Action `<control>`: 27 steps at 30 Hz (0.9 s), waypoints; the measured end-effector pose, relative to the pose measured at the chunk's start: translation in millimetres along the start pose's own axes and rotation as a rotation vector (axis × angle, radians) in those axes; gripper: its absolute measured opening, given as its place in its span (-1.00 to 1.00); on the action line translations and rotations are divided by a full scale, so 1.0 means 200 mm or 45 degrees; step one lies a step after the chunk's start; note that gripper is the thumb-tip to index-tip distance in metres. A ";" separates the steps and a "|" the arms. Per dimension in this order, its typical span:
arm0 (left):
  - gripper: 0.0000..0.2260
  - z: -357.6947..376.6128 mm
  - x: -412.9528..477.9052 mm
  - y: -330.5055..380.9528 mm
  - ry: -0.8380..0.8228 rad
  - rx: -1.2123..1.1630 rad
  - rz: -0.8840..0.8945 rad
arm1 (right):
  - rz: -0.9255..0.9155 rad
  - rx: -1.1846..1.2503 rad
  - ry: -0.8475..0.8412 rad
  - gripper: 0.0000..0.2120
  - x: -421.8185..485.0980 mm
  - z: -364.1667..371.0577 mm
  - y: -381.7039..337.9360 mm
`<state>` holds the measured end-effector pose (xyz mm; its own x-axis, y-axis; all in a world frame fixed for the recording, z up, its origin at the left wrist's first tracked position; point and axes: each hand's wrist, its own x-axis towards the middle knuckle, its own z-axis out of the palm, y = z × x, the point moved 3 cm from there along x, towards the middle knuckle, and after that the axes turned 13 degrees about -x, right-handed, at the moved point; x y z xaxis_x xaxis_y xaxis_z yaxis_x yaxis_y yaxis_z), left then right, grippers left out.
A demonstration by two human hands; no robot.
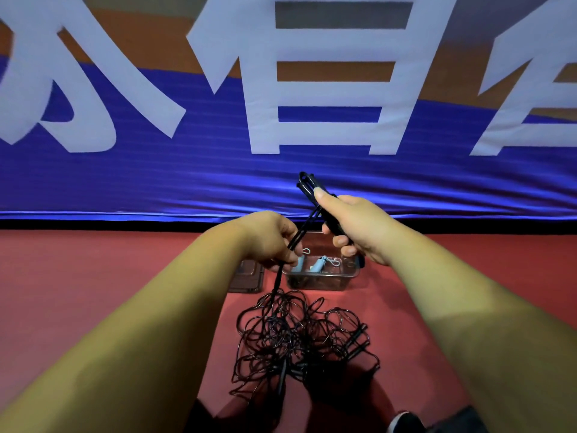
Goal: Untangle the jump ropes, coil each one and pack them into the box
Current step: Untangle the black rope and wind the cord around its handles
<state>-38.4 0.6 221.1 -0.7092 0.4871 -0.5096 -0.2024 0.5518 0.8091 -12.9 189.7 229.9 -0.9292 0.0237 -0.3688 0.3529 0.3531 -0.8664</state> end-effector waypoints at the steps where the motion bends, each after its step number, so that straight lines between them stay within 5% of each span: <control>1: -0.91 0.00 0.01 0.00 0.063 0.052 0.001 | 0.012 0.012 -0.001 -0.51 0.00 0.01 0.00; 8: -0.79 0.02 0.06 -0.04 0.159 0.134 -0.063 | 0.065 0.283 -0.230 -0.76 -0.04 0.04 -0.03; 13: -0.88 -0.04 0.02 -0.02 0.160 0.125 0.100 | 0.146 0.240 -0.777 -0.75 -0.13 0.07 -0.03; 18: -0.80 -0.13 -0.09 0.06 -0.130 -0.164 0.378 | 0.291 -0.125 -1.311 -0.70 -0.22 0.09 0.00; 24: -0.82 -0.08 -0.14 0.18 0.064 0.022 0.503 | 0.301 -0.424 -1.101 -0.56 -0.17 0.13 0.05; 27: -0.76 -0.07 -0.13 0.20 0.216 0.165 0.565 | 0.312 -0.464 -0.875 -0.71 -0.14 0.14 0.07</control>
<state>-37.0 0.5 271.6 -0.8102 0.5830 -0.0601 0.2225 0.4008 0.8887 20.4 168.2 219.3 -0.5135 -0.3977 -0.7603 0.3696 0.6971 -0.6143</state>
